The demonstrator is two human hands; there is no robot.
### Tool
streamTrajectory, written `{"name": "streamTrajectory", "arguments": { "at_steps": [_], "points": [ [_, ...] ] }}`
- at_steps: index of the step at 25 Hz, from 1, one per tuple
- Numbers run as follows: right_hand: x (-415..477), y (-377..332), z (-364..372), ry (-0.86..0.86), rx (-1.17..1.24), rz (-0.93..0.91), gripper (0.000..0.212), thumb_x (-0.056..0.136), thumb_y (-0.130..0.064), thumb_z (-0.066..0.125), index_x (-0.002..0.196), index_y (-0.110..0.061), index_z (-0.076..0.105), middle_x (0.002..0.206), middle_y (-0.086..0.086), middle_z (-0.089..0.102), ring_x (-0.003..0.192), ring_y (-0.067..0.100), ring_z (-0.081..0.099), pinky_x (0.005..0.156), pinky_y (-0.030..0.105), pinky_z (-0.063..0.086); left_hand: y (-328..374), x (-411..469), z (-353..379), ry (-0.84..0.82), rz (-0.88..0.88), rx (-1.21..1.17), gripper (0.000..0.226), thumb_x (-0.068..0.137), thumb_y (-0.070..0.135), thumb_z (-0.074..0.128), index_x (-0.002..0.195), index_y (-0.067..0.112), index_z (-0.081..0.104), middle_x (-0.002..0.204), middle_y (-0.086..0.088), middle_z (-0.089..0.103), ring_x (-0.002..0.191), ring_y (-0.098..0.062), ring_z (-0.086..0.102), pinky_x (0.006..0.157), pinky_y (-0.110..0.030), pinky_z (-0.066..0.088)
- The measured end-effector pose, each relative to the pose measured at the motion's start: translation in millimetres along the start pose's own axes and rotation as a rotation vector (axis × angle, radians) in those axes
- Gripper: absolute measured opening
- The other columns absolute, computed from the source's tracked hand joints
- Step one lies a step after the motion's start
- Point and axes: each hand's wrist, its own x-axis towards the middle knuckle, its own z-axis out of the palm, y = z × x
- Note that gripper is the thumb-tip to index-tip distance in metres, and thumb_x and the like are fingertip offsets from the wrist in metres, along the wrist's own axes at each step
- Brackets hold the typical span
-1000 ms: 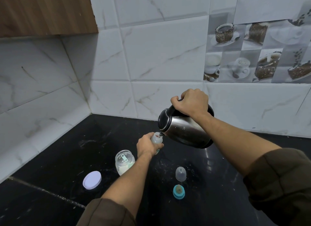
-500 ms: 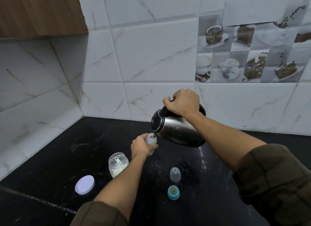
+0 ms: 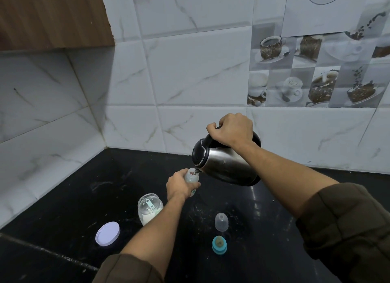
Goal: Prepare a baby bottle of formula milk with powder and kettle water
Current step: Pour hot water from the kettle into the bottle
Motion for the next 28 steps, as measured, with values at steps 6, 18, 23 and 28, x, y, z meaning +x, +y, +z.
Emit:
{"name": "streamTrajectory", "arguments": {
  "at_steps": [6, 18, 23, 28],
  "points": [
    [0.0, 0.6, -1.0, -0.002, -0.006, 0.006, 0.047, 0.075, -0.048, 0.051, 0.044, -0.013, 0.045, 0.041, -0.001, 0.037, 0.045, 0.023, 0.041, 0.052, 0.029, 0.043, -0.8, -0.1, 1.2, -0.006, -0.006, -0.013, 0.048, 0.077, 0.026, 0.092, 0.12, 0.029, 0.073, 0.108, 0.006, 0.074, 0.097, -0.013, 0.062, 0.089, -0.031, 0.049],
    [-3.3, -2.8, -1.1, -0.019, 0.001, 0.013, 0.05, 0.075, -0.05, 0.049, 0.046, -0.01, 0.054, 0.041, -0.001, 0.041, 0.047, 0.026, 0.053, 0.053, 0.03, 0.05, -6.0, -1.0, -2.9, -0.021, 0.002, -0.002, 0.048, 0.077, 0.027, 0.092, 0.121, 0.028, 0.073, 0.11, 0.005, 0.074, 0.098, -0.012, 0.062, 0.093, -0.034, 0.052],
    [-4.5, -3.5, -0.4, -0.006, 0.004, -0.002, 0.049, 0.076, -0.05, 0.05, 0.046, -0.011, 0.055, 0.041, -0.002, 0.04, 0.045, 0.023, 0.046, 0.052, 0.029, 0.046, -6.7, -2.4, -3.7, -0.025, 0.003, 0.004, 0.047, 0.077, 0.028, 0.092, 0.12, 0.029, 0.072, 0.107, 0.008, 0.073, 0.098, -0.012, 0.063, 0.092, -0.032, 0.051],
    [-4.1, -4.8, -1.1, -0.004, 0.004, 0.005, 0.047, 0.074, -0.049, 0.049, 0.044, -0.013, 0.048, 0.041, -0.002, 0.039, 0.044, 0.023, 0.043, 0.053, 0.031, 0.05, -5.3, -3.0, -4.4, -0.02, 0.008, 0.013, 0.045, 0.076, 0.028, 0.092, 0.117, 0.031, 0.074, 0.102, 0.01, 0.071, 0.101, -0.015, 0.065, 0.092, -0.032, 0.052]
  ]
}}
